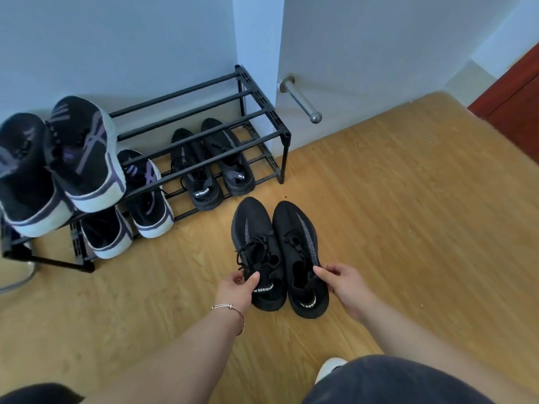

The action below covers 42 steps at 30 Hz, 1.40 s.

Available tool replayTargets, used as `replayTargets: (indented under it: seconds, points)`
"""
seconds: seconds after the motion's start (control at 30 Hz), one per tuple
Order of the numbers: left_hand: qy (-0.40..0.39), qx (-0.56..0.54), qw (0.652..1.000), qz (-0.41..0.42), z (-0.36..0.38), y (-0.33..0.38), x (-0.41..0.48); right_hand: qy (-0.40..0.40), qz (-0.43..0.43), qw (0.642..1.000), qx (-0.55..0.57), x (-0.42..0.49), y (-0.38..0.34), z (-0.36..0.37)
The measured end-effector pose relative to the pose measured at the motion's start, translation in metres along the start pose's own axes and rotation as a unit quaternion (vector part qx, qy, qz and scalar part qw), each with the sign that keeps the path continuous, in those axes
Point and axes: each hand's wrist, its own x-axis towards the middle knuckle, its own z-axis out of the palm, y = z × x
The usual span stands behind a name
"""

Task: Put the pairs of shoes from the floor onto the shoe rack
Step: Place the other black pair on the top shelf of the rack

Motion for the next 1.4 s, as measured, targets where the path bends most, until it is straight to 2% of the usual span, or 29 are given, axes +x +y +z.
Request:
replayTargets:
  seconds: [0.53, 0.73, 0.97, 1.2, 1.4]
  points:
    - [-0.09, -0.085, 0.987, 0.1, -0.072, 0.067, -0.056, 0.024, -0.112, 0.992, 0.057, -0.088, -0.092, 0.02]
    - [-0.053, -0.101, 0.982, 0.152, -0.107, 0.124, -0.046, -0.011, -0.155, 0.985, 0.074, -0.067, -0.154, 0.054]
    - [0.016, -0.172, 0.972, 0.156, -0.13, 0.178, -0.014, -0.084, -0.188, 0.978, 0.023, 0.001, -0.227, 0.088]
    - [0.053, -0.188, 0.97, 0.142, -0.116, 0.207, 0.025, -0.124, -0.182, 0.975, -0.029, 0.057, -0.261, 0.094]
    - [0.088, -0.172, 0.973, 0.13, -0.106, 0.22, 0.041, -0.11, -0.136, 0.985, 0.006, 0.088, -0.263, 0.1]
